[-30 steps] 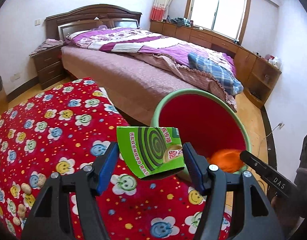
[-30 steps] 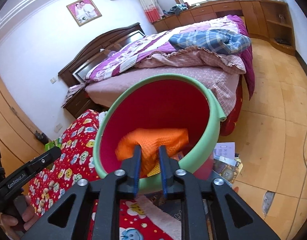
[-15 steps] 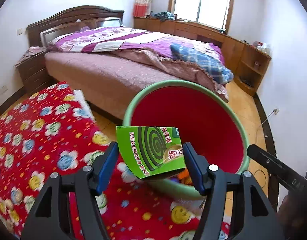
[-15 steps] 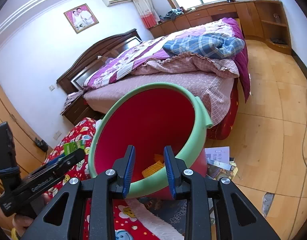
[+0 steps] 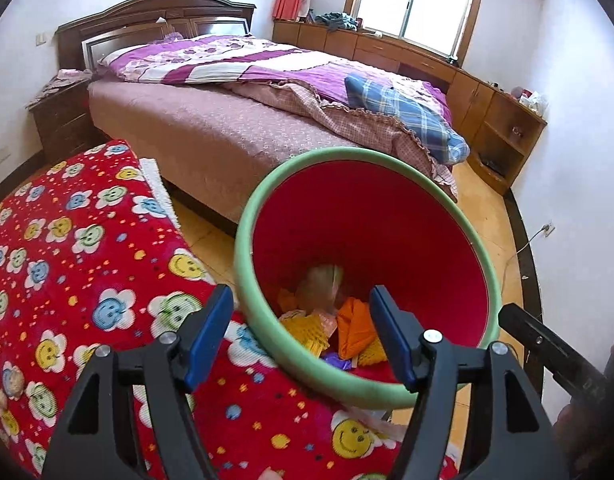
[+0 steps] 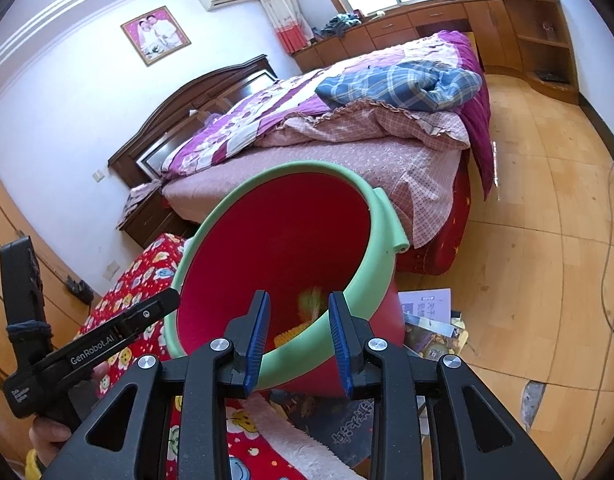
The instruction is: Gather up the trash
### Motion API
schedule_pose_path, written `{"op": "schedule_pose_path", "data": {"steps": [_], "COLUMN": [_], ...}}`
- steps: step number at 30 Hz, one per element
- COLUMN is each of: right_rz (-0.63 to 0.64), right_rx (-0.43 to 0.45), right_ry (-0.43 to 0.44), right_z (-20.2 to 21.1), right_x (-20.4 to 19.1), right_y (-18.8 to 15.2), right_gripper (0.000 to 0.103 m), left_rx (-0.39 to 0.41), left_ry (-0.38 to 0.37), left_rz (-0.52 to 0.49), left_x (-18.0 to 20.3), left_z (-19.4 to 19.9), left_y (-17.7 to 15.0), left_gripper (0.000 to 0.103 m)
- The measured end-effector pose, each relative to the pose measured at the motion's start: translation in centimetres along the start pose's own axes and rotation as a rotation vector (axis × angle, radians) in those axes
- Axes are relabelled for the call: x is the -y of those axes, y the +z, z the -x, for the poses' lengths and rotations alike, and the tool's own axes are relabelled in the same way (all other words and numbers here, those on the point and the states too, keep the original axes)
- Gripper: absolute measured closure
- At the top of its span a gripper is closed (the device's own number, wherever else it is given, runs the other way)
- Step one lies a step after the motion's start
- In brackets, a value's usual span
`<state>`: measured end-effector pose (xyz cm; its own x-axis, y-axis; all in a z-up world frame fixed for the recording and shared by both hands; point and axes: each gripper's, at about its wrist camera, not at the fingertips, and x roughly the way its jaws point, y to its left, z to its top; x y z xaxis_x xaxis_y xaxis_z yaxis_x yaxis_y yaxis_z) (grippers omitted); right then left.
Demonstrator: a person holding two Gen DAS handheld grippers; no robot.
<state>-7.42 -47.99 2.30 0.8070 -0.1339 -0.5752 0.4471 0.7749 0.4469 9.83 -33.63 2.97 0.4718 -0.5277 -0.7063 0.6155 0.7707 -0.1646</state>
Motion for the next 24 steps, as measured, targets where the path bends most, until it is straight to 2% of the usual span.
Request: {"op": "schedule_pose_path", "data": {"steps": [4, 6, 10, 12, 24], "right_rz": [0.023, 0.035, 0.061, 0.079, 0.184], "right_rx": [-0.009, -0.008, -0.010, -0.013, -0.016], "right_ry": [0.012, 0.021, 0.034, 0.036, 0.106], "right_z": [0.2, 0.4, 0.8, 1.0, 2.4], "right_x": [-1.0, -1.5, -2.7, -3.4, -8.5], "right_y": [-0.3, -0.5, -0.8, -1.1, -3.3], "right_gripper": [0.068, 0.059, 0.056, 0.051, 0.040], "left_rx": [-0.009, -0.012, -0.009, -0.007, 0.034], "left_ry": [0.011, 0.022, 0.039, 0.048, 0.143], "left_rz": [0.023, 0.036, 0.056, 0.067, 0.146], "left_x": [-0.6, -1.0, -1.8, -2.3, -6.2], "left_z": [1.2, 1.8, 3.5, 4.3, 10.3], "left_y": [-0.6, -0.8, -1.5, -1.8, -4.5], "left_gripper": [0.033, 0.033, 0.033, 0.033, 0.033]}}
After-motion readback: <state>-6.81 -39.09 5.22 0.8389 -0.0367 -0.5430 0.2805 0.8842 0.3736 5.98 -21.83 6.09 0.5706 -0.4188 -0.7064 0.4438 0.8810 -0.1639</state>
